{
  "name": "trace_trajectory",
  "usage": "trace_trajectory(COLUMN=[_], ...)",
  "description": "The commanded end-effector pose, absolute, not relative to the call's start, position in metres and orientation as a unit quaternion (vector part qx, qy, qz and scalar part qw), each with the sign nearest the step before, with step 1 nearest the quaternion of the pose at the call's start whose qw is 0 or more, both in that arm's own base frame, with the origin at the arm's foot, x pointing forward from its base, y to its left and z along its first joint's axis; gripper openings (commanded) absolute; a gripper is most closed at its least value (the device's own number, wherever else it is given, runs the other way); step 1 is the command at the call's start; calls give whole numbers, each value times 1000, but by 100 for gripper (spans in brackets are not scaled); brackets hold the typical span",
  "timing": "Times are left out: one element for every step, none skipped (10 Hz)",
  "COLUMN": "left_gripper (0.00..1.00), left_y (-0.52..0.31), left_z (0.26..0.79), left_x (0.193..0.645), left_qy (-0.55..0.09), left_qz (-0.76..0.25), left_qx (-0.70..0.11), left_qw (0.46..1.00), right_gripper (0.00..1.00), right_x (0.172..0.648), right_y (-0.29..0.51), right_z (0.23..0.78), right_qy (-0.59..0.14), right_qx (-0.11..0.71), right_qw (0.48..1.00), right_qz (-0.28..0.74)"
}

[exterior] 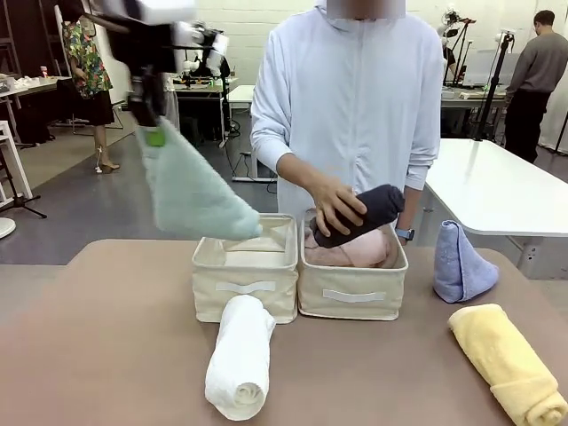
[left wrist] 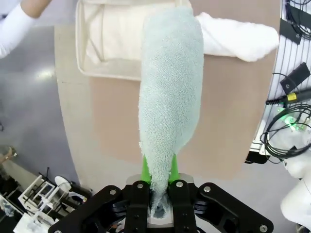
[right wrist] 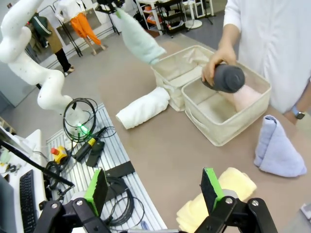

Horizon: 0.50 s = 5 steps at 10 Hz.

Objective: Sort the towels based on their folding style.
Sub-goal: Pick up one triangle-folded towel and place it in the left Fabric basket.

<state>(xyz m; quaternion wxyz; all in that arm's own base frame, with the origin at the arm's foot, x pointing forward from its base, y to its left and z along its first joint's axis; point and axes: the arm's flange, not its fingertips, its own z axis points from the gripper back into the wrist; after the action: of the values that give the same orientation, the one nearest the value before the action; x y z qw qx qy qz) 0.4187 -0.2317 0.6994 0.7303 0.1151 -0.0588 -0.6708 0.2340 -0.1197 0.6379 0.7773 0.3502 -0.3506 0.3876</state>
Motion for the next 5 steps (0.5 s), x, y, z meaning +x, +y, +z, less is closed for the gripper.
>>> trace_trajectory(left_gripper=[14, 14, 14, 14, 14], left_y=[-251, -267, -276, -281, -283], left_z=[700, 684, 671, 660, 649], left_x=[456, 471, 483, 493, 501], left_qy=[-39, -36, -30, -24, -24], left_qz=[-681, -689, -693, -697, -694], left_qx=[113, 115, 119, 116, 118], left_qw=[722, 715, 711, 707, 710], right_gripper=[100, 100, 100, 100, 100], right_x=[236, 236, 236, 236, 236], right_y=[-119, -119, -119, -119, -119], right_z=[640, 640, 640, 640, 640], right_qy=[-355, -355, -355, -355, -355], right_qx=[359, 359, 359, 359, 359], right_qw=[771, 771, 771, 771, 771], right_qz=[387, 387, 387, 387, 387])
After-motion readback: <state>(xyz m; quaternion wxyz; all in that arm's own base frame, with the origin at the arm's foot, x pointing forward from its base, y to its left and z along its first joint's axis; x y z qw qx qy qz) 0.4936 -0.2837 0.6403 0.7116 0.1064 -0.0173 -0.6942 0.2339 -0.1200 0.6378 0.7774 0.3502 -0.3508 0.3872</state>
